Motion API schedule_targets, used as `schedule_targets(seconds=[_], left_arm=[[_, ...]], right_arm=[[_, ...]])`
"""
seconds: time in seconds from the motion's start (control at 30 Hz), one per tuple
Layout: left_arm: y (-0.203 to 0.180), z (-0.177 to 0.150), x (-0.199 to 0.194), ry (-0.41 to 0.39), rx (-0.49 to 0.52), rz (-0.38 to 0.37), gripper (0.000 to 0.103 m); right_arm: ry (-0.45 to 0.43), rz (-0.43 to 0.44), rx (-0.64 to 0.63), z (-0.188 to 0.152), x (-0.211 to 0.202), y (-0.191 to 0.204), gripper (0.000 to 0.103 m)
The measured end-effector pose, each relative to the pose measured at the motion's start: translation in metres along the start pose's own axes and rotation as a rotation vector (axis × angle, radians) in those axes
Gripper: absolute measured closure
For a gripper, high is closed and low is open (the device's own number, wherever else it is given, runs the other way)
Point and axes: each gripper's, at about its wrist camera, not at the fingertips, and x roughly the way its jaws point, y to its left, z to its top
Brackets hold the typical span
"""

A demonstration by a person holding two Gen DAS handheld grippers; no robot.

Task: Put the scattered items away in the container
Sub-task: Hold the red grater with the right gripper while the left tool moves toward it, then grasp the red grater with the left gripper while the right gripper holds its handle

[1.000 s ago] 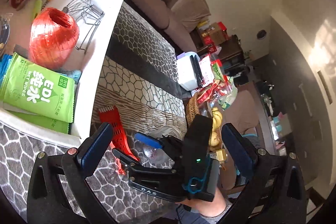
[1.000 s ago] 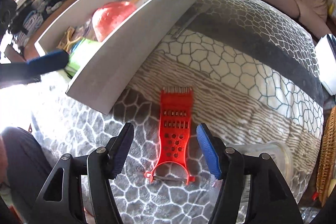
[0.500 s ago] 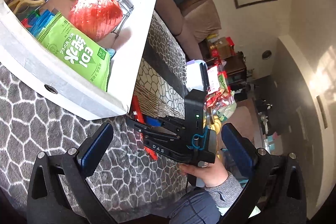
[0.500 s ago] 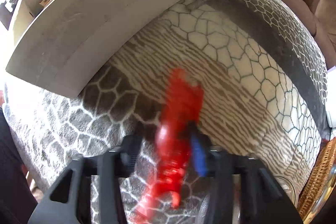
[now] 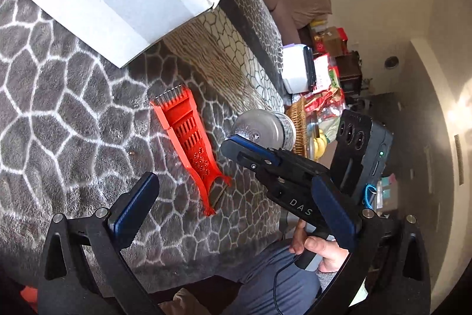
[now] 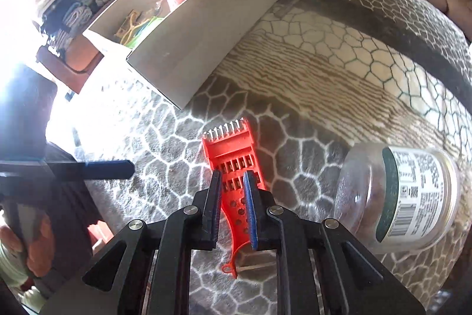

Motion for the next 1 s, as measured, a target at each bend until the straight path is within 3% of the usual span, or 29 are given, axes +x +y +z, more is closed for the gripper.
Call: schedule_targets(seconds=[0.07,0.1,0.13,0.2,0.27,0.4,0.43,0.53,0.67,0.83,0.9,0.97,1.0], left_arm=[[-0.001,0.0,0.002,0.003,0.01,-0.013,0.0],[0.0,0.0,0.002,0.004,0.008,-0.025,0.0],[0.001,0.001,0.002,0.006,0.003,-0.031,0.0],[0.002,0.002,0.004,0.011,0.003,-0.017,0.0],[0.002,0.002,0.009,0.021,0.004,0.001,0.0],[-0.001,0.004,0.022,0.049,0.019,0.029,0.0],[-0.003,0.004,0.026,0.06,0.024,0.037,0.0],[-0.008,0.005,0.034,0.082,0.026,0.049,0.0],[-0.003,0.005,0.039,0.097,-0.018,0.02,0.0],[0.014,0.003,0.049,0.123,-0.096,-0.027,0.0],[0.012,0.002,0.047,0.113,-0.074,-0.052,0.0],[0.013,0.002,0.045,0.093,-0.063,-0.032,0.002],[0.014,0.003,0.045,0.092,-0.063,-0.009,0.01]], right_arm=[[0.009,-0.081,-0.015,-0.009,-0.004,0.012,0.083],[0.004,-0.074,-0.019,-0.015,-0.007,0.013,0.074],[-0.011,-0.067,-0.032,-0.022,-0.011,0.016,0.053],[-0.025,-0.112,-0.087,-0.036,-0.012,0.025,0.026],[-0.01,-0.148,-0.123,-0.045,-0.003,0.028,0.025],[0.032,-0.133,-0.128,-0.051,0.021,0.026,0.028],[0.034,-0.129,-0.133,-0.053,0.025,0.026,0.041],[0.002,-0.163,-0.17,-0.055,0.025,0.031,0.061],[-0.059,-0.166,-0.192,-0.062,0.013,0.041,0.062],[-0.036,0.089,-0.001,-0.067,0.008,0.031,0.063],[-0.042,0.219,0.128,-0.072,0.011,0.018,0.063],[-0.063,0.31,0.238,-0.077,0.013,0.005,0.063],[-0.069,0.32,0.255,-0.08,0.014,0.003,0.063]])
